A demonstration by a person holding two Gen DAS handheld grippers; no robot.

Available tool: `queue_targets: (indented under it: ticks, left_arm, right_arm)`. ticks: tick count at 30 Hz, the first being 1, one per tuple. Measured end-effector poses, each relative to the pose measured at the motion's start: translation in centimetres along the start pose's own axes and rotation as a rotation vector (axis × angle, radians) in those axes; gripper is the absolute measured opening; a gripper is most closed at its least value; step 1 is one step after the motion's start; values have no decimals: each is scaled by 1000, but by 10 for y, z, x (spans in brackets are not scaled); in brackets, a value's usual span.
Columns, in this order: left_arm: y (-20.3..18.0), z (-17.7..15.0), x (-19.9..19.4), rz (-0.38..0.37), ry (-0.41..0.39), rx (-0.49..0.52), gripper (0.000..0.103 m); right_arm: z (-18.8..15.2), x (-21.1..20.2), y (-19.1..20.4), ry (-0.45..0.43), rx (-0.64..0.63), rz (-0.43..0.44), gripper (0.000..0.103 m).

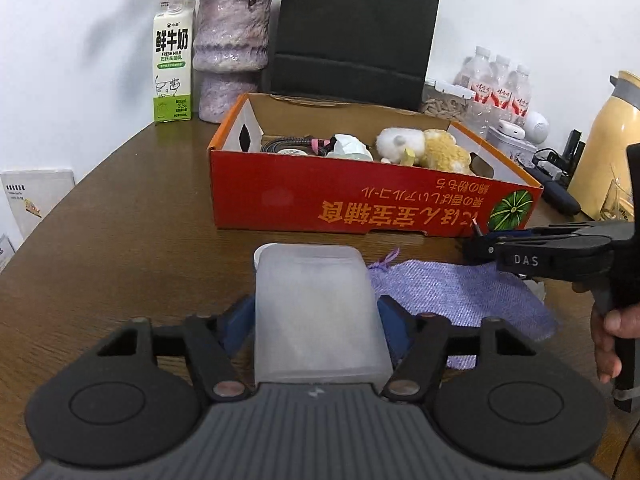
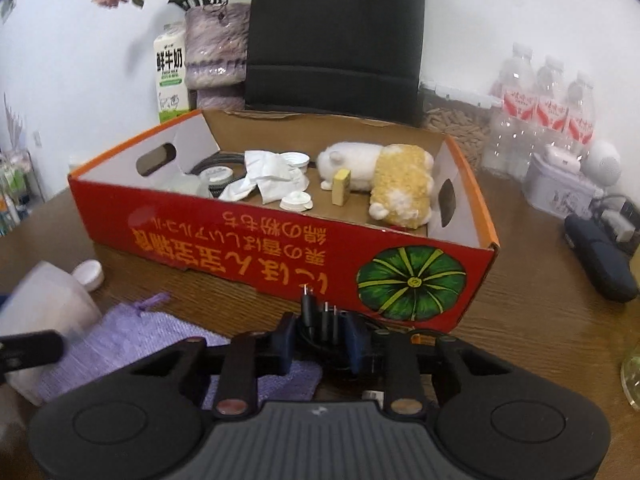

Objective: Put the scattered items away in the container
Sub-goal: 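Grasp the clear plastic box with the left gripper while the right grasps the black cable, then carry the clear box and black cable over the cardboard box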

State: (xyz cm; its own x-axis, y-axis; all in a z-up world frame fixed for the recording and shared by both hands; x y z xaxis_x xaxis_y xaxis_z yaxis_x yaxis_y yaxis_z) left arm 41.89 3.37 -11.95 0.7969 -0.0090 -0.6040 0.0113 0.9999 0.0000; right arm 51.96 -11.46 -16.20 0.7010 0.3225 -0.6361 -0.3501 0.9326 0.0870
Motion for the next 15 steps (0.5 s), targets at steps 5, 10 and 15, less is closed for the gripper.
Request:
queue_targets:
  ticks: [5, 10, 15]
  left_arm:
    - [2, -3, -15, 22, -30, 17, 68]
    - [1, 9, -54, 41, -100, 16, 68]
    - [-5, 10, -100, 30, -155, 14, 68]
  right_arm:
    - [10, -29, 6, -96, -23, -20, 15]
    - [21, -70, 16, -185, -31, -8, 12]
    - [15, -116, 23, -234, -9, 20, 12]
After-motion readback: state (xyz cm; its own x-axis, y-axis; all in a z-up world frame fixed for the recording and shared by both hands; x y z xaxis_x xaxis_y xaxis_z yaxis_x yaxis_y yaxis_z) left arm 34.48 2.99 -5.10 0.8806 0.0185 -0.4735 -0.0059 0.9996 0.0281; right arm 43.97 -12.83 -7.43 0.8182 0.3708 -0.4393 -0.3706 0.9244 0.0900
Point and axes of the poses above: each gripper's, at about its wrist camera, not at the fingertips, and x roughly the way its jaws point, y to its left, z to its top, the point moved 9 cm from there along x, roughly the way its jaws point, and after that the axes turned 7 degrees about x, right-handed, at the moved point
